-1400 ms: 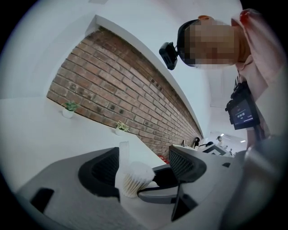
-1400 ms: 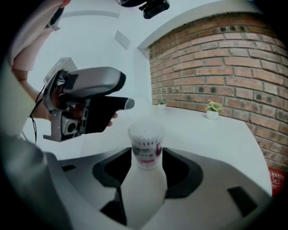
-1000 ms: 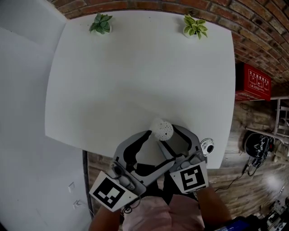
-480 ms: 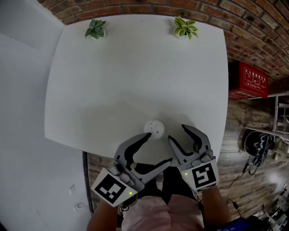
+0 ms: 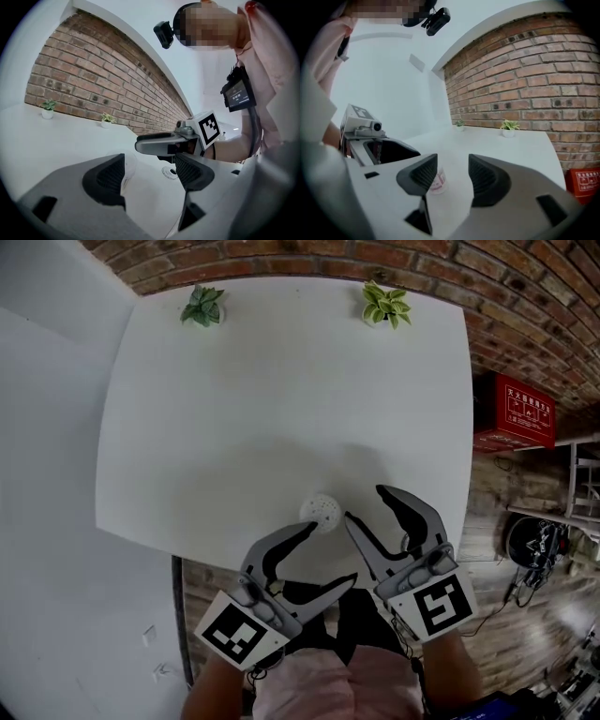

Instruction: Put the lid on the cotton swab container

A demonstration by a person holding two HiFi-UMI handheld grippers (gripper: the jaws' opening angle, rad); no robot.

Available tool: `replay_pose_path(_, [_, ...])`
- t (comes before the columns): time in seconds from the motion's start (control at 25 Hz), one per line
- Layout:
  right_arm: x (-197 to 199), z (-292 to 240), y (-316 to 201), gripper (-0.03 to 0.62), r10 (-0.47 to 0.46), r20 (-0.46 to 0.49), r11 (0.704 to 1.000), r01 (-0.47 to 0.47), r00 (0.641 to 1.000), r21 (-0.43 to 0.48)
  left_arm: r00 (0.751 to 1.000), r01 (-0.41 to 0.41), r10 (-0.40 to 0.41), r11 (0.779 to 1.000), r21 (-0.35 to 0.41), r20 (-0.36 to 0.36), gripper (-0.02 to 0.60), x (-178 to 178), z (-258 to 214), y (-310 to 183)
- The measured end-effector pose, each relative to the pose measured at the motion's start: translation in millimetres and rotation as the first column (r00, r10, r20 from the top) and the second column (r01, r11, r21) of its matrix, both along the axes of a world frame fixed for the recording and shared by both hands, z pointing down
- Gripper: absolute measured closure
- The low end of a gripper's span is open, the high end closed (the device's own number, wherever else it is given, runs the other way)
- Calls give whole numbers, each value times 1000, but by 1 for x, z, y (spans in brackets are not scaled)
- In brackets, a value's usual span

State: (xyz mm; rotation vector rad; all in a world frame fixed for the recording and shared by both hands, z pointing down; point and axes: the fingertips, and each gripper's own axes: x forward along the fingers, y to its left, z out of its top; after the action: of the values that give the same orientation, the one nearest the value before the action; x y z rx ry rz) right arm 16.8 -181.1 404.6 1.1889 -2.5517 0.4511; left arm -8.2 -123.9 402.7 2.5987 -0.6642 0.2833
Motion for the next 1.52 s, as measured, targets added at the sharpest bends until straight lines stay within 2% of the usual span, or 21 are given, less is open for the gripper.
replay_pose_path(0.16, [-13, 3, 0, 381, -45, -2, 999, 45, 999, -17, 1000, -21, 21, 1000, 22, 2, 233, 1, -1, 0])
replay_pose_path(0.32, [-14, 3, -3, 385, -54, 10, 998, 54, 998, -26, 999, -51, 51, 996, 69, 11, 233, 4, -5, -3])
replay_pose_path(0.4, [-14, 1, -3, 385, -67, 6, 998, 67, 998, -8, 998, -59, 59, 996, 74, 11, 233, 5, -5, -2])
replay_pose_path(0.52, [-18, 4, 1, 384, -79, 9, 996, 79, 997, -29, 997, -71, 70, 994, 87, 12, 233, 4, -6, -3])
replay_pose_path(0.84, [-18, 6, 3, 400, -70, 11, 997, 71, 997, -32, 997, -76, 75, 993, 92, 15, 235, 6, -6, -4])
replay_pose_path(1.0, [-15, 4, 1, 411, -63, 17, 998, 63, 998, 11, 997, -82, 81, 992, 91, 15, 235, 9, -7, -3])
replay_pose_path(1.16, [-21, 4, 4, 411, -58, 25, 997, 59, 998, -44, 996, -90, 89, 992, 94, 13, 236, 9, -8, -1])
replay_pose_path(1.28, [-20, 5, 5, 414, -55, 29, 997, 56, 998, -51, 995, -102, 100, 990, 100, 17, 236, 11, -7, 0])
replay_pose_path(1.52, [-21, 5, 5, 461, -57, 43, 998, 57, 997, -8, 994, -106, 104, 989, 103, 21, 241, 12, -7, -1])
